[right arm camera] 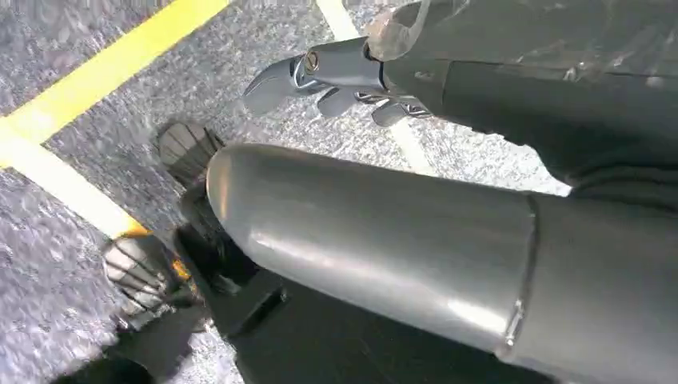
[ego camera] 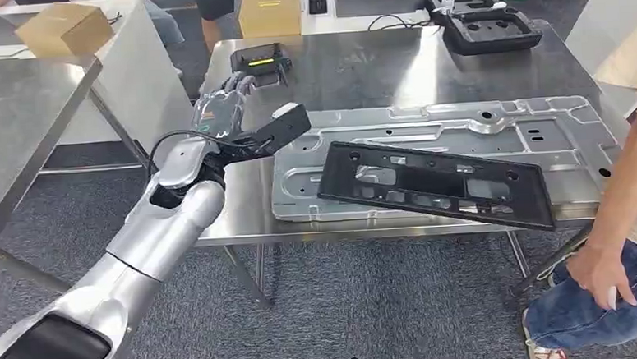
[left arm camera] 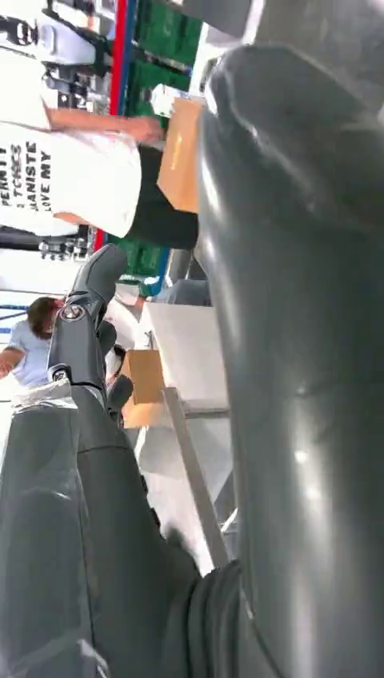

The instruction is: Take the parts from the cabinet and place them on the table.

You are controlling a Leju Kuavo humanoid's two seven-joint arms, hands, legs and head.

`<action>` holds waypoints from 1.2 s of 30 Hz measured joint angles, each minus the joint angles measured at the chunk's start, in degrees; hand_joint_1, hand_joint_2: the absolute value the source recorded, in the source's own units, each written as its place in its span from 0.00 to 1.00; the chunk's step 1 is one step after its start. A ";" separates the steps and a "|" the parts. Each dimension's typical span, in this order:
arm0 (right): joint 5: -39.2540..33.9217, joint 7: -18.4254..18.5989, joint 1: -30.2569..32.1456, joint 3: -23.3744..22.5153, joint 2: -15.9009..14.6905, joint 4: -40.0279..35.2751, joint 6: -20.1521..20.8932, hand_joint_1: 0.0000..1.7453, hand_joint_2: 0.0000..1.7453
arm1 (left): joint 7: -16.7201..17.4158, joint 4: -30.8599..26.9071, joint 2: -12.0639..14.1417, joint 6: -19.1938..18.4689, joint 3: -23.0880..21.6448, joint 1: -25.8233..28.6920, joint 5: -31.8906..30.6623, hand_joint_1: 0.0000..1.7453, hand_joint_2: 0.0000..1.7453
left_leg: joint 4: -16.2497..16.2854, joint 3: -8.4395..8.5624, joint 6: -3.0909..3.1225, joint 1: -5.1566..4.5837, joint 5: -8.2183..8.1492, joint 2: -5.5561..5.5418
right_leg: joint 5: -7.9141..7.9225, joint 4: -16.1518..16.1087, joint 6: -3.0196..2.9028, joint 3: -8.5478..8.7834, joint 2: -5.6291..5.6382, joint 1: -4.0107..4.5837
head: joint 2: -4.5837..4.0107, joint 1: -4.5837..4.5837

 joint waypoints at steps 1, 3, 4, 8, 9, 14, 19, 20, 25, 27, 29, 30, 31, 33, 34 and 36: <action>-0.20 -0.15 0.09 0.00 -0.09 0.00 -0.37 0.00 0.00 | -0.52 -0.11 0.07 -0.26 0.29 0.04 1.30 0.00 0.00 | 0.52 -0.35 0.36 -0.22 0.56 -0.07 | 0.67 -0.46 0.51 0.07 -0.05 -0.27 | 0.00 0.00; -0.37 -0.35 0.19 0.00 -0.15 0.00 -0.81 0.00 0.00 | -0.96 -0.31 0.17 -0.85 0.81 0.05 3.26 0.00 0.00 | 0.45 -0.76 0.94 -0.56 1.06 -0.04 | 1.63 -1.15 1.21 0.05 0.01 -0.46 | 0.00 0.00; -0.39 -0.52 0.40 0.00 -0.22 0.00 -0.81 0.00 0.00 | -1.35 -0.52 0.17 -1.01 0.92 0.05 4.39 0.00 0.00 | -0.59 -0.96 1.72 -0.18 2.25 0.10 | 1.98 -1.66 1.84 -0.33 0.11 -0.21 | 0.00 0.00; -0.44 -0.61 0.79 -0.02 -1.12 0.00 -0.81 0.00 0.00 | -1.44 -1.33 0.31 -1.22 1.25 0.14 7.11 0.00 0.00 | -0.72 -3.05 3.34 -0.56 4.44 0.18 | -9.70 12.93 1.37 -4.84 0.18 0.02 | 0.00 0.20; -0.46 -0.61 0.80 -0.02 -1.29 0.00 -0.99 0.00 0.00 | -1.46 -1.36 0.35 -1.22 1.27 0.20 7.46 0.00 0.00 | -0.65 -3.55 3.55 -0.75 4.80 0.18 | -11.22 16.52 1.43 -5.80 0.20 0.11 | 0.00 0.20; -1.34 -0.35 0.67 -0.77 -4.44 0.00 -3.81 0.00 0.00 | 0.29 -4.14 2.60 -1.16 2.56 1.46 13.26 0.00 0.00 | 1.02 -6.98 3.20 -1.08 6.37 0.21 | -5.45 6.86 1.07 3.43 0.18 0.29 | 0.00 0.22; -2.12 -0.17 -0.02 -2.71 -9.14 -0.07 -5.03 0.00 0.00 | 2.15 -9.25 7.65 -0.30 4.92 3.22 18.96 0.00 0.00 | 2.17 -8.77 1.95 -1.34 7.98 0.31 | -6.16 1.19 -0.16 6.00 0.22 0.89 | 0.00 0.24; -2.23 -0.15 0.04 -3.21 -9.46 -0.26 -5.25 0.00 0.00 | 2.39 -10.69 8.81 0.09 5.47 3.91 20.01 0.00 0.00 | 2.21 -9.09 1.70 -1.55 8.16 0.22 | -5.60 0.90 -0.72 5.59 0.00 0.41 | 0.00 0.22; -3.02 0.07 0.19 -6.21 -14.17 -0.79 -7.02 0.00 0.00 | 4.20 -16.81 15.35 2.36 8.81 7.64 23.77 0.00 0.00 | 21.28 -14.59 -0.95 0.49 -5.47 0.08 | -2.50 0.97 -1.43 1.93 -0.27 0.05 | 0.00 -0.07; -3.32 0.24 0.30 -7.28 -15.37 -1.07 -7.57 0.00 0.00 | 4.94 -19.13 17.14 2.86 9.80 9.36 24.27 0.00 0.00 | 21.55 -12.89 -1.25 0.89 -3.74 0.08 | -1.48 0.97 -1.11 0.59 -0.28 -0.17 | 0.00 -0.09; -3.28 0.26 0.39 -8.24 -16.96 -1.31 -8.00 0.00 0.00 | 5.29 -21.54 19.27 3.94 10.97 10.55 24.86 0.00 0.00 | 13.82 -7.10 -1.46 1.23 0.14 0.08 | -0.33 0.98 -0.60 -0.74 -0.28 -0.36 | 0.00 -0.09; -3.13 0.24 0.39 -8.81 -17.97 -1.62 -8.00 0.00 0.00 | 5.45 -23.24 20.55 4.86 11.96 11.37 25.54 0.00 0.00 | 7.29 -2.29 -1.35 1.28 0.40 0.09 | 0.26 0.97 -0.22 -1.08 -0.20 -0.41 | 0.00 -0.09; -2.78 0.22 0.53 -9.42 -18.80 -2.14 -8.00 0.00 0.00 | 5.84 -24.53 21.47 5.40 12.79 11.88 25.84 0.00 0.00 | 2.70 0.28 -1.13 1.10 -1.83 0.05 | 0.64 0.93 0.17 -1.33 -0.12 -0.43 | 0.00 -0.09; -2.71 0.33 0.87 -10.25 -20.22 -2.38 -8.00 0.00 0.00 | 5.93 -26.38 23.10 6.06 14.36 13.04 26.43 0.00 0.00 | 1.70 0.57 -0.59 0.35 -1.13 -0.08 | 1.74 0.16 0.99 -1.03 -0.06 -0.60 | 0.00 0.00; -2.69 0.39 1.06 -10.73 -20.70 -2.58 -8.00 0.00 0.00 | 5.95 -27.35 24.16 6.38 15.13 13.72 26.72 0.00 0.00 | 1.46 0.10 -0.38 0.02 -0.97 -0.08 | 2.53 -0.27 1.52 -1.14 -0.06 -0.65 | 0.00 -0.09; -2.67 0.55 2.01 -11.76 -21.64 -2.89 -8.00 0.00 0.00 | 6.06 -29.51 25.62 6.73 16.48 15.67 27.22 0.00 0.00 | 0.58 -0.86 1.06 0.64 0.85 0.00 | 3.17 -1.02 2.21 -1.62 -0.08 -1.08 | 0.00 -0.09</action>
